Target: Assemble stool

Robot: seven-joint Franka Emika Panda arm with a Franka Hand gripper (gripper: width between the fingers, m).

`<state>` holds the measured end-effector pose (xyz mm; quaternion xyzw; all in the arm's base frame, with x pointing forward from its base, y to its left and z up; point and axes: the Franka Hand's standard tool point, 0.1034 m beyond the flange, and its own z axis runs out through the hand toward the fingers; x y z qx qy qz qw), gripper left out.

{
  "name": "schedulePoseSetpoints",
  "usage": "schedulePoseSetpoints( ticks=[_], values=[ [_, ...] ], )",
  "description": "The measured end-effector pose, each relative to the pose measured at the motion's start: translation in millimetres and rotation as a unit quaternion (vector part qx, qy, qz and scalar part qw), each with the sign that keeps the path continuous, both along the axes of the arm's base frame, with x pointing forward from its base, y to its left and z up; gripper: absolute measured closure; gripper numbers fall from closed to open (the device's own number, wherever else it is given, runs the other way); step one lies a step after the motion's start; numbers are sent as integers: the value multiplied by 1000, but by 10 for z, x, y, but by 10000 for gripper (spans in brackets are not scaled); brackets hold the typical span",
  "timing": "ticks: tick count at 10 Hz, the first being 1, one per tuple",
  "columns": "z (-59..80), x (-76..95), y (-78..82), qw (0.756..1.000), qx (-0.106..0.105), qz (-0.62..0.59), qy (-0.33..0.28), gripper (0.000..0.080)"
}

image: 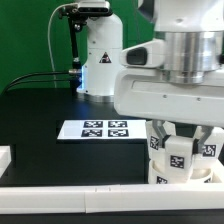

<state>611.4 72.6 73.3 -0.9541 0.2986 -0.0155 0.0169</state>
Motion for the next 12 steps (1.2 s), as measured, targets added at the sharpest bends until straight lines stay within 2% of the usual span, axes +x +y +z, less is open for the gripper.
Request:
schedulePoseSetpoints(
  ticks=[1,4,7,8,9,10,11,12],
  values=[
    [-17,-7,-38,999,13,-46,2,465],
    [-27,-48,-101,986,6,-167,4,465],
    [-31,-69,-124,979,5,-204,10,456],
    [-10,-60,-125,979,6,-202,9,280],
    [99,-29,-135,981,13,-193,2,280],
    [221,-5,-164,982,20,-186,-2,173],
    [301,8,-197,983,25,-182,0,157],
    [308,13,-190,983,25,-181,0,157]
  ],
)
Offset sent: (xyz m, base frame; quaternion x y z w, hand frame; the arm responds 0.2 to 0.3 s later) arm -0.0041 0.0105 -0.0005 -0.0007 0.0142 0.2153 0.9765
